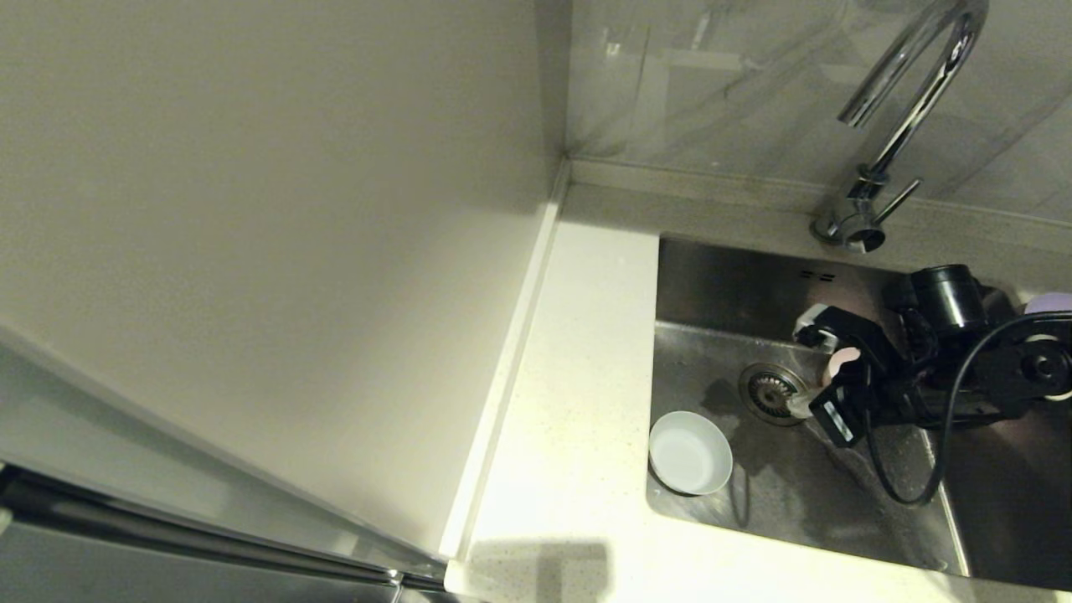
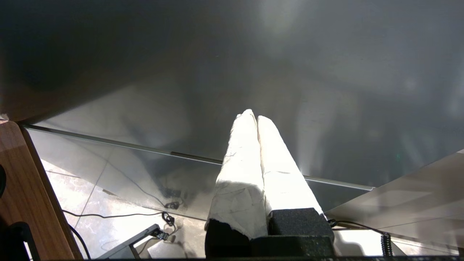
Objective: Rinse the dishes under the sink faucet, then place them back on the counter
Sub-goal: Put a bowl back to the table from the sink
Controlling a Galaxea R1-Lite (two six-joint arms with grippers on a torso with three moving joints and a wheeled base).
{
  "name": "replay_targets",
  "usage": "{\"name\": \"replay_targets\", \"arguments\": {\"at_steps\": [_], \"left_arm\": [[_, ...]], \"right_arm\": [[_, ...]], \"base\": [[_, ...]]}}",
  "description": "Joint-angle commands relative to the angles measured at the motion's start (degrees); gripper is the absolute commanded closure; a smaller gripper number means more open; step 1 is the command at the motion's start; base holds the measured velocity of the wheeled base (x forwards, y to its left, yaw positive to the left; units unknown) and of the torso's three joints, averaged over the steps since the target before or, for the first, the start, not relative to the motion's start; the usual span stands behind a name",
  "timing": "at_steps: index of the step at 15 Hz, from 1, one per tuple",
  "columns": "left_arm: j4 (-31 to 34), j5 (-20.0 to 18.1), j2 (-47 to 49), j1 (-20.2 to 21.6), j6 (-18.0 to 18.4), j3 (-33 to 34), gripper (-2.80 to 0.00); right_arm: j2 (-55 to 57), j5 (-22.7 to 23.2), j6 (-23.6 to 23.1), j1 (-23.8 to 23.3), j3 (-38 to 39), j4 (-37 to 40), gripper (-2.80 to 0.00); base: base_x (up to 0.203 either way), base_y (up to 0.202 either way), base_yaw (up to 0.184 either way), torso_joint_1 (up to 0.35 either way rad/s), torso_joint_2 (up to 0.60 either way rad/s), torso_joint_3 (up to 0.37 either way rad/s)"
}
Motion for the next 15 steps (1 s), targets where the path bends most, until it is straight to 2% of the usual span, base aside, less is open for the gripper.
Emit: {"name": "replay_targets", "arguments": {"at_steps": [1, 3, 5, 6, 9, 13, 14, 15], "left_arm": [[0.00, 0.00, 0.00, 0.01, -0.02, 0.18, 0.00], [0.00, 0.00, 0.00, 0.01, -0.02, 0.18, 0.00], [0.00, 0.00, 0.00, 0.01, -0.02, 0.18, 0.00], [0.00, 0.00, 0.00, 0.01, -0.02, 0.18, 0.00], [0.00, 0.00, 0.00, 0.01, -0.02, 0.18, 0.00], [0.00, 0.00, 0.00, 0.01, -0.02, 0.09, 0.00], [0.00, 0.00, 0.00, 0.01, -0.02, 0.18, 0.00], [0.00, 0.00, 0.00, 0.01, -0.02, 0.18, 0.00]], "right_arm": [[7.08, -3.71, -3.58, 0.13, -0.60, -8.84, 0.00], [10.47, -8.56, -6.92, 0.08, -2.81, -13.47, 0.00], [13.58, -13.27, -8.76, -0.44, -5.88, -14.56, 0.00], [14.70, -15.31, -8.81, -0.76, -6.89, -14.66, -2.80], [17.42, -16.72, -8.60, -2.34, -10.54, -13.85, -2.80], [19.20, -20.76, -8.02, -6.01, -15.85, -3.76, -2.80], [19.90, -21.69, -4.89, -6.61, -17.27, -2.22, -2.80], [20.47, -22.12, 0.92, -6.82, -18.42, -0.97, -2.80]], "base": [[0.000, 0.000, 0.000, 0.000, 0.00, 0.000], [0.000, 0.000, 0.000, 0.000, 0.00, 0.000], [0.000, 0.000, 0.000, 0.000, 0.00, 0.000], [0.000, 0.000, 0.000, 0.000, 0.00, 0.000], [0.000, 0.000, 0.000, 0.000, 0.00, 0.000], [0.000, 0.000, 0.000, 0.000, 0.00, 0.000], [0.000, 0.000, 0.000, 0.000, 0.00, 0.000], [0.000, 0.000, 0.000, 0.000, 0.00, 0.000]]}}
